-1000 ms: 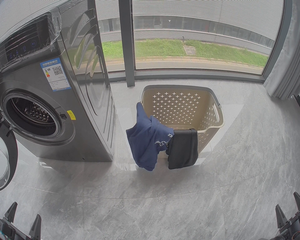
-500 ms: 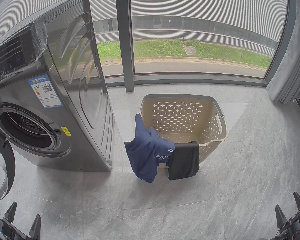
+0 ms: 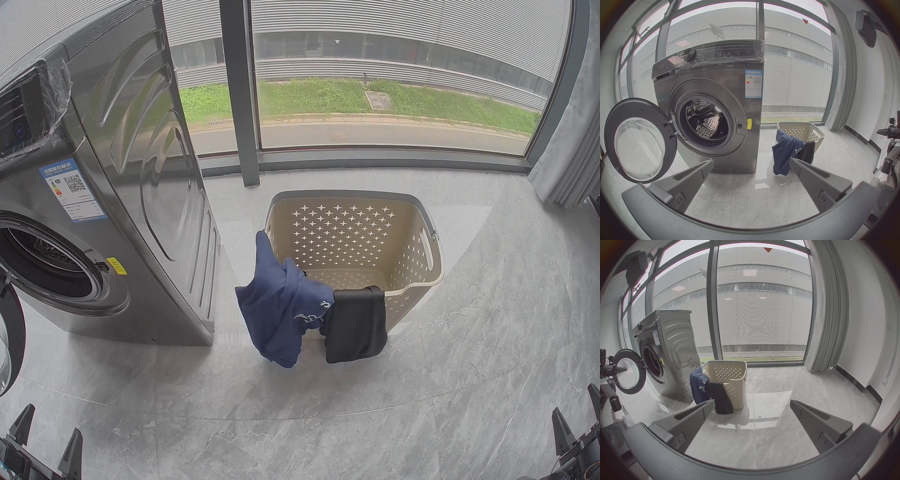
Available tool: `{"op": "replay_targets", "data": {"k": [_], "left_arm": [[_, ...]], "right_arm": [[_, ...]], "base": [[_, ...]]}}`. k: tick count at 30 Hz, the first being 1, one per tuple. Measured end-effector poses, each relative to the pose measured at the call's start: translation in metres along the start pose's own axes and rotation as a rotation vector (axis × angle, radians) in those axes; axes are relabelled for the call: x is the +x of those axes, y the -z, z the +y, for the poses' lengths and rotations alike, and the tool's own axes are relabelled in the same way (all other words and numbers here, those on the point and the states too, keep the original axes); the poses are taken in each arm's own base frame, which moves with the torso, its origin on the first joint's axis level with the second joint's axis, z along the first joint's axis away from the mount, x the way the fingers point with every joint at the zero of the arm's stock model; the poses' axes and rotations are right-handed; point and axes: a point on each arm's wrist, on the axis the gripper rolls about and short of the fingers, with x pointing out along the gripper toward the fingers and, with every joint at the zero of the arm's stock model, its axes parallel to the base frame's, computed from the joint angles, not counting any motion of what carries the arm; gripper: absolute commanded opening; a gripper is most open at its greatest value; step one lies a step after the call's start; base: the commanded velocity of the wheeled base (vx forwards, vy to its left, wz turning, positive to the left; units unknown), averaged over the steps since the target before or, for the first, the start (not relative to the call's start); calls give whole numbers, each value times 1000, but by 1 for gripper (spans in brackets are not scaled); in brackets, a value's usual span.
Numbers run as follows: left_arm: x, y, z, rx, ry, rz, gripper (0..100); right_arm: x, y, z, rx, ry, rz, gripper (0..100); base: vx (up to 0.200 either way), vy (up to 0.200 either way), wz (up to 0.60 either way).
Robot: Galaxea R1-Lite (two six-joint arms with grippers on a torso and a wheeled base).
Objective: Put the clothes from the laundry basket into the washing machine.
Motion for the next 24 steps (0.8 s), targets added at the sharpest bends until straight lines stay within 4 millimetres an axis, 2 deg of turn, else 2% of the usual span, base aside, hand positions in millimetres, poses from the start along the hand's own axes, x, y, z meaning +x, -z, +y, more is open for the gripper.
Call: {"op": "replay_targets", "data": {"k": [7,14,18,24], "left_arm": [[0,0,0,0,0,0,100],[0,0,0,0,0,-1,100],[0,0,0,0,0,0,100],[0,0,0,0,0,0,100]], "right_arm": [[-1,-4,0,1,17,-23,100],[-5,-45,-1,12,-9,-102,100],[10,-58,-1,36,-55,-17,100],[49,-70,1,68,-141,149,100]], "base": [[0,0,0],[0,0,0],[0,0,0],[0,0,0]]}}
